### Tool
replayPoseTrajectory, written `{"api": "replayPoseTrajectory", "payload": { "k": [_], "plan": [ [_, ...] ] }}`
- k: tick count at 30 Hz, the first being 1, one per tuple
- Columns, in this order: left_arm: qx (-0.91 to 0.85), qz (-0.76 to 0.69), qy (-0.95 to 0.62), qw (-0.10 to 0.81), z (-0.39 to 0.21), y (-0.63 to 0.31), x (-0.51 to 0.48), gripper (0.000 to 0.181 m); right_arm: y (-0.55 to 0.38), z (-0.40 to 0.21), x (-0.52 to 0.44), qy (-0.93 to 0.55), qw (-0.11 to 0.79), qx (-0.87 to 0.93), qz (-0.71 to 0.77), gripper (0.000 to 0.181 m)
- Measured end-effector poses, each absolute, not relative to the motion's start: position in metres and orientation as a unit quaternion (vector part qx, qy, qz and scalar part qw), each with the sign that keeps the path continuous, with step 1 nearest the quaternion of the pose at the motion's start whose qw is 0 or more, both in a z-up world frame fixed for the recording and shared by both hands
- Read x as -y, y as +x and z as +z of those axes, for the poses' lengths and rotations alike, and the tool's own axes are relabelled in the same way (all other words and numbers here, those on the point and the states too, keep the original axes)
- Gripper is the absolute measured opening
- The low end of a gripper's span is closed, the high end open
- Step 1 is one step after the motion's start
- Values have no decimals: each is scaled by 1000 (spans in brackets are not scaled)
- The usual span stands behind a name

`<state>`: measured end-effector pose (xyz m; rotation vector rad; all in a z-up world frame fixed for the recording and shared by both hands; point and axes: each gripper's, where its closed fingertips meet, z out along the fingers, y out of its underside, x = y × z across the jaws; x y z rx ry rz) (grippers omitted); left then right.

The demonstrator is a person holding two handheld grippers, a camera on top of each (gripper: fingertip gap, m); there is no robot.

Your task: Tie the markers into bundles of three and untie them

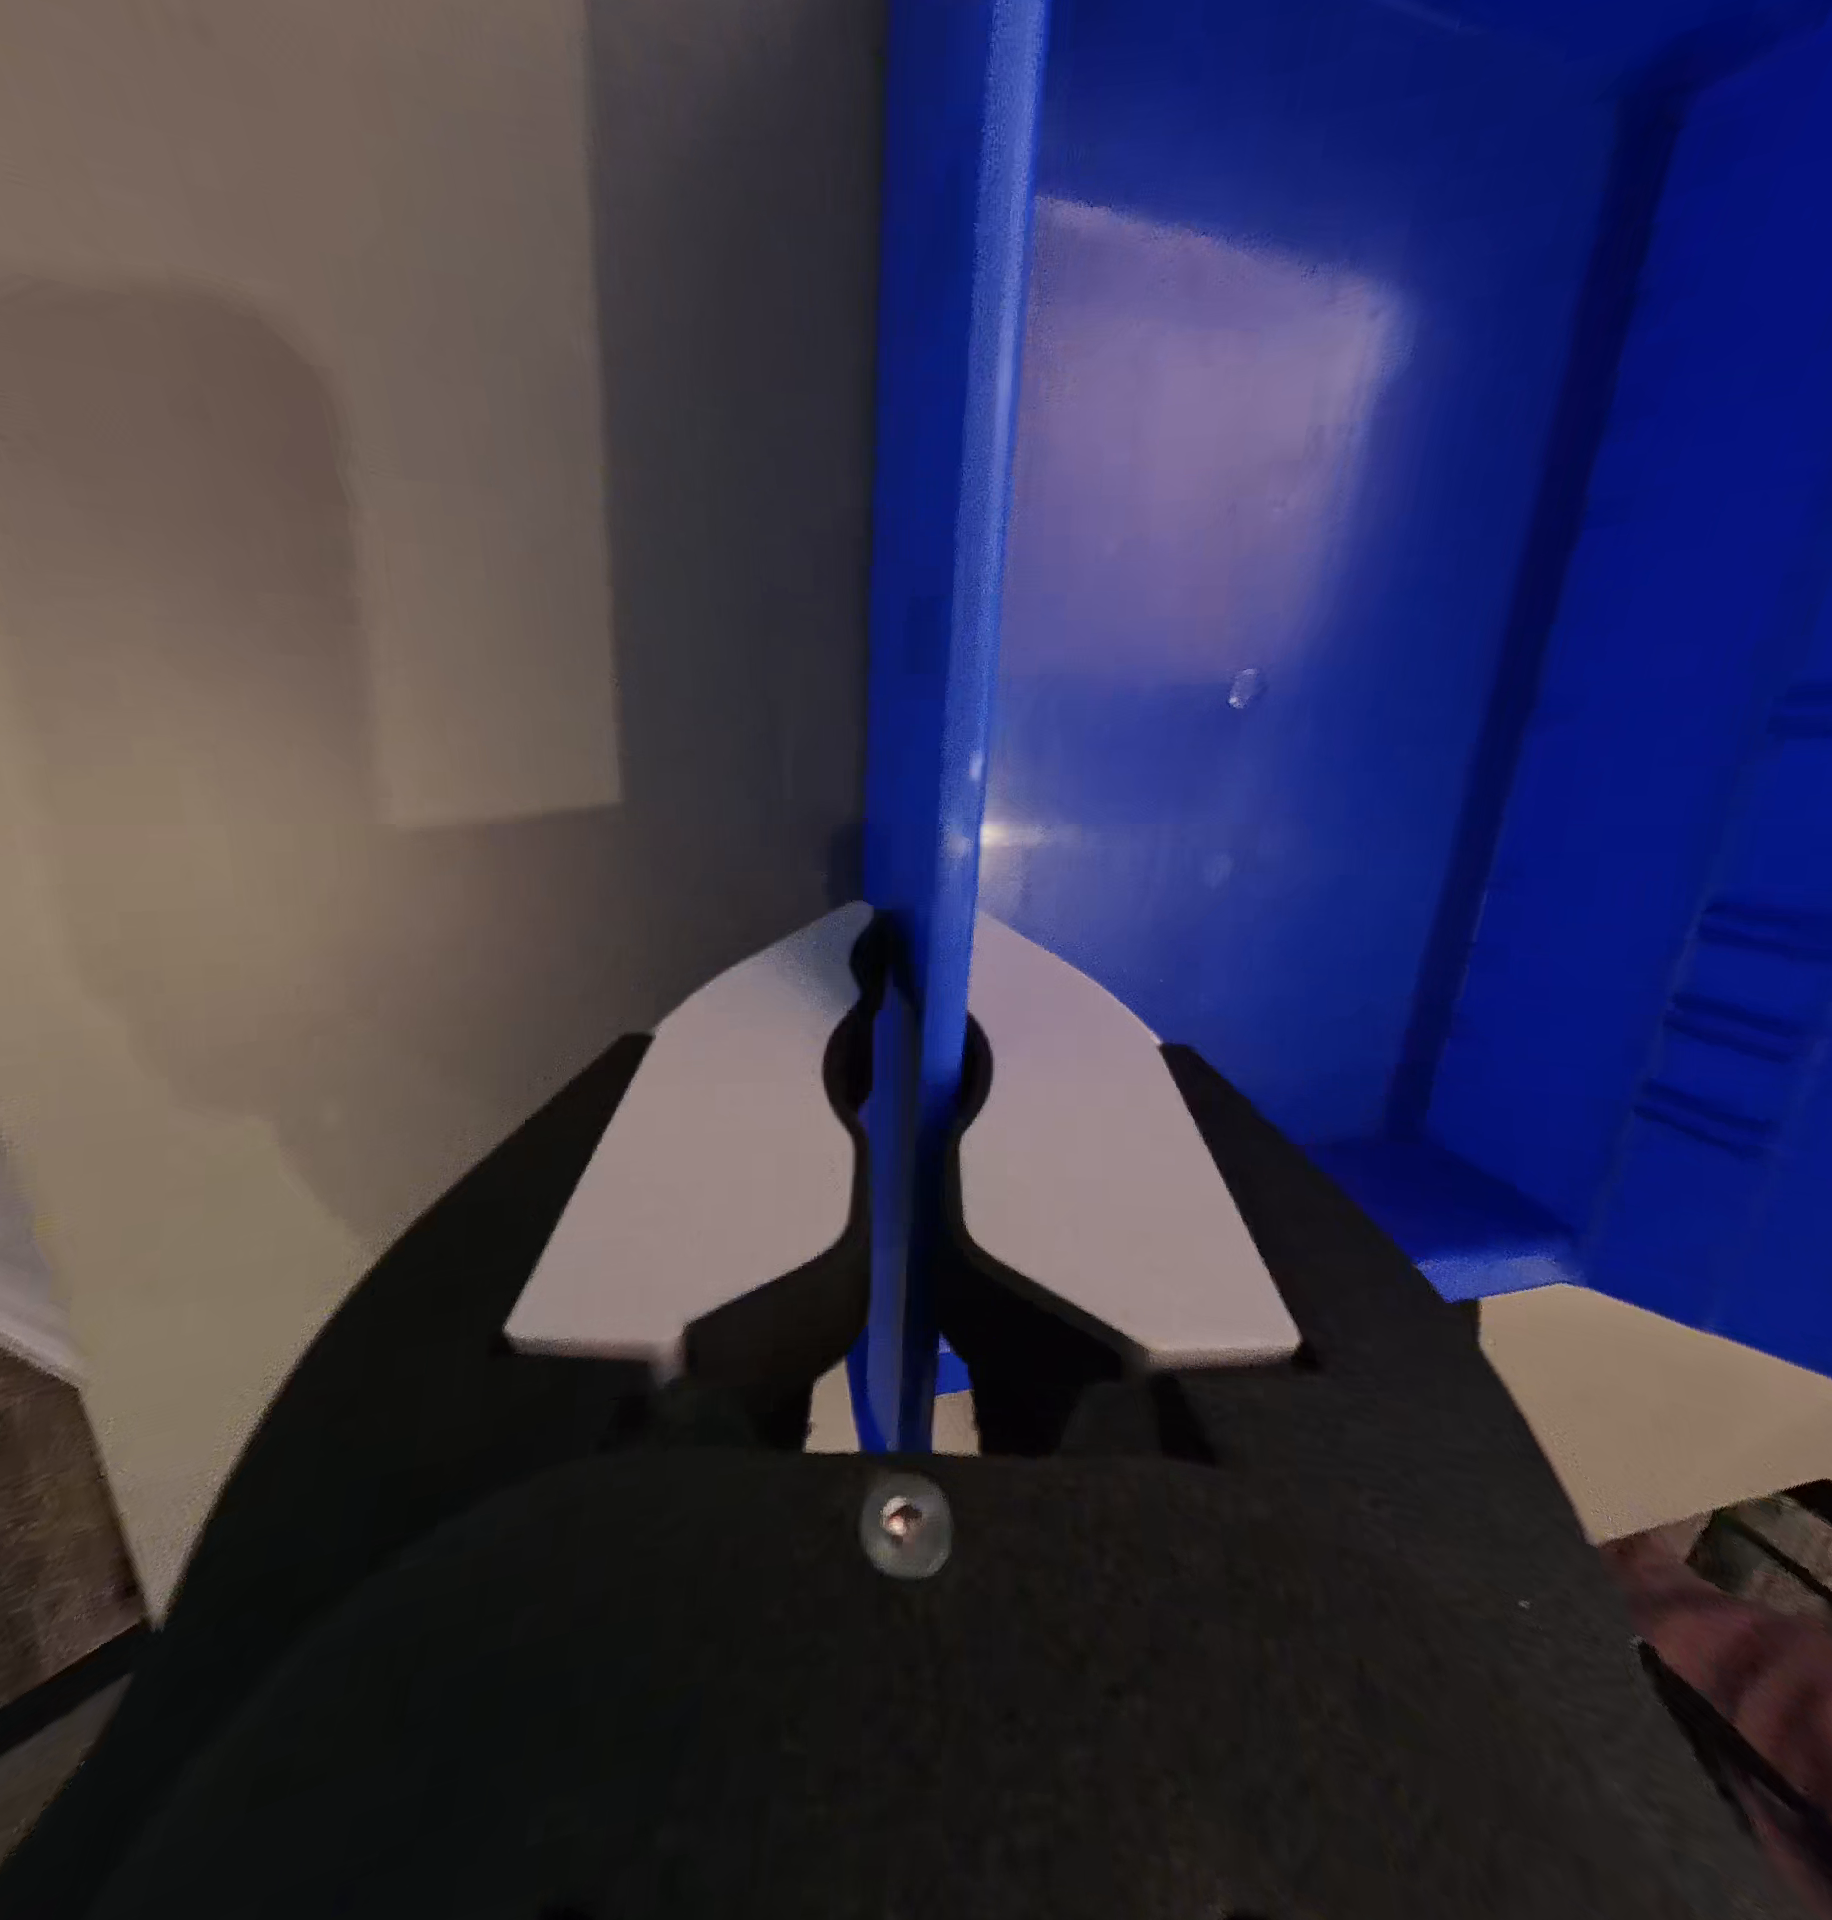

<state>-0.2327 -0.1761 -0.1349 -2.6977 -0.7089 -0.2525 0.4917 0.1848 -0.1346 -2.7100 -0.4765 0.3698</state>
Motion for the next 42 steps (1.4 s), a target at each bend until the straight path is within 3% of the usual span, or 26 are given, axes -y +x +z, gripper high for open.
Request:
{"api": "replayPoseTrajectory", "payload": {
  "k": [28, 42],
  "plan": [
    [137, -26, -986, 87, -137, -181, 143, 7, 466, -138, -180, -957, 154, 210, 130, 10],
    [95, -61, -990, 89, -137, -141, 117, 8, 439, -139, -173, -948, 130, 271, 101, 10]
  ]
}}
